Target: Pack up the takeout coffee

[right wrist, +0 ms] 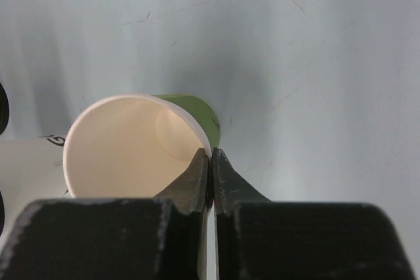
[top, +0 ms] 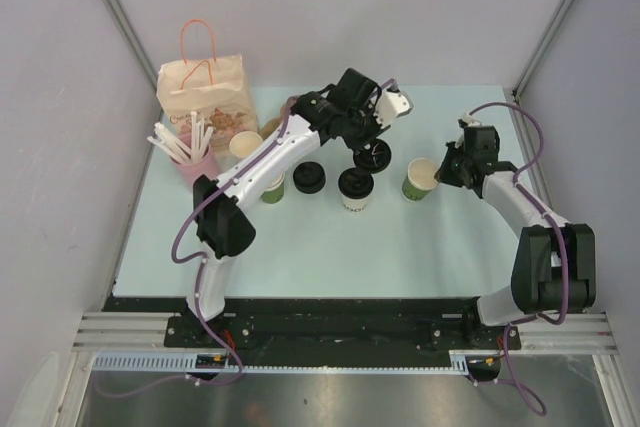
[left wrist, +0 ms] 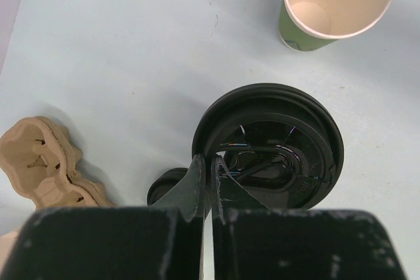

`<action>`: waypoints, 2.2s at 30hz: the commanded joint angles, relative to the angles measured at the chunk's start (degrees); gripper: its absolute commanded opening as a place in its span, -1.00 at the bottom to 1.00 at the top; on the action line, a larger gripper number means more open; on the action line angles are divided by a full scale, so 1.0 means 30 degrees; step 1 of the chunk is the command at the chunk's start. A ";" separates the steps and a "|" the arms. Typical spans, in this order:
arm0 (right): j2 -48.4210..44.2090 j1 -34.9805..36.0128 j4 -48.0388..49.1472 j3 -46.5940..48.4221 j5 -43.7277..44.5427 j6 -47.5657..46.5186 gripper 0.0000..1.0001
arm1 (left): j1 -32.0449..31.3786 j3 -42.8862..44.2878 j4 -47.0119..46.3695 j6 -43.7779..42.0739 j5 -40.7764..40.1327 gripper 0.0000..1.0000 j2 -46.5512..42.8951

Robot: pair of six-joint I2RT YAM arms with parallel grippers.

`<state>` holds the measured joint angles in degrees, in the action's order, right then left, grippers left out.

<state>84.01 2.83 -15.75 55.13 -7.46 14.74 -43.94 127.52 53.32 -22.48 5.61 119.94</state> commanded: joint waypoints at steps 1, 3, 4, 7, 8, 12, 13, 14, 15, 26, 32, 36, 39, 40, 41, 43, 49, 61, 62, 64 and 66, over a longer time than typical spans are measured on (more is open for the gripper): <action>-0.1719 0.0900 -0.1601 0.0079 0.1812 -0.0021 -1.00 | -0.0439 0.0618 -0.0136 0.0140 -0.0023 -0.99 -0.0868; -0.2073 0.1513 -0.2858 0.0079 0.2195 0.0095 -1.00 | -0.0732 0.0384 -0.0107 -0.0094 -0.0110 -0.99 -0.0927; -0.2133 0.1807 -0.3243 0.0050 0.2166 0.0096 -1.00 | -0.0820 0.0296 -0.0107 -0.0095 -0.0053 -0.99 -0.0956; -0.2630 0.2918 -0.4445 0.0050 0.2487 0.0358 -1.00 | -0.0996 0.0090 -0.0107 -0.0036 0.0270 -0.99 -0.1045; -0.2805 0.3214 -0.4622 0.0079 0.3503 0.0475 -1.00 | -0.1055 0.0061 -0.0107 -0.0065 0.0270 -0.99 -0.1044; -0.2284 0.4329 -0.4829 0.0079 0.4509 0.0944 -1.00 | -0.1085 -0.0115 -0.0136 -0.0124 -0.0022 -0.99 -0.0957; -0.2077 0.4446 -0.4684 0.0021 0.4365 0.0974 -1.00 | -0.1085 -0.0203 -0.0108 -0.0066 0.0064 -0.99 -0.0986; -0.1872 0.4534 -0.4624 0.0020 0.4131 0.1062 -1.00 | -0.1085 -0.0319 -0.0136 -0.0065 0.0094 -0.99 -0.1015; -0.1580 0.4651 -0.4334 0.0049 0.4013 0.1091 -1.00 | -0.1114 -0.0524 -0.0108 -0.0094 0.0152 -0.99 -0.1044; -0.3360 0.5151 -0.4038 0.0021 0.2987 0.1501 -0.06 | -0.1815 -0.1229 -0.0137 0.0052 -0.0902 -0.99 -0.0957; -0.6579 0.3776 -0.5003 0.0020 0.2200 0.1678 0.06 | -0.2548 -0.0849 -0.0137 0.0198 -0.0960 -0.99 -0.0315; -0.7667 0.2399 -0.5707 -0.0154 0.2166 0.1473 0.08 | -0.3105 0.0379 -0.0107 0.0287 -0.1194 -0.99 0.0592; -0.8195 0.0556 -0.5679 -0.0711 0.1465 0.1268 0.10 | -0.3632 0.1111 -0.0107 0.0227 -0.1487 -0.99 0.1412; -0.8314 0.0145 -0.5678 -0.0857 0.0941 0.1093 0.09 | -0.3720 0.1289 -0.0136 0.0199 -0.1633 -0.99 0.1619; -0.8373 -0.0498 -0.5678 -0.1178 0.0703 0.1063 0.10 | -0.3924 0.1436 -0.0108 0.0140 -0.1663 -0.99 0.1796; -0.8549 -0.0797 -0.5533 -0.1443 0.0061 0.0975 0.09 | -0.4130 0.1788 -0.0107 0.0023 -0.1780 -0.99 0.2293; -0.8578 -0.1354 -0.5239 -0.1708 -0.0500 0.0858 0.09 | -0.4425 0.2813 -0.0136 -0.0095 -0.2362 -0.99 0.3611; -0.8666 -0.1383 -0.5269 -0.1825 -0.0764 0.0682 0.08 | -0.4454 0.2639 -0.0136 -0.0329 -0.2923 -0.99 0.3819; -0.8666 -0.1354 -0.5239 -0.1854 -0.0793 0.0682 0.08 | -0.4454 0.2638 -0.0137 -0.0358 -0.2952 -0.99 0.3761; -0.8608 -0.1383 -0.5181 -0.1884 -0.0851 0.0711 0.08 | -0.4424 0.2638 -0.0107 -0.0503 -0.2924 -0.99 0.3731; -0.8608 -0.1383 -0.5180 -0.1884 -0.0852 0.0740 0.08 | -0.4424 0.2667 -0.0107 -0.0621 -0.2952 -0.99 0.3905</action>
<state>59.18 -1.10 -32.32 49.58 -9.02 17.72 -57.21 134.06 53.32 -23.05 -2.61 132.77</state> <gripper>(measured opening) 0.541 0.015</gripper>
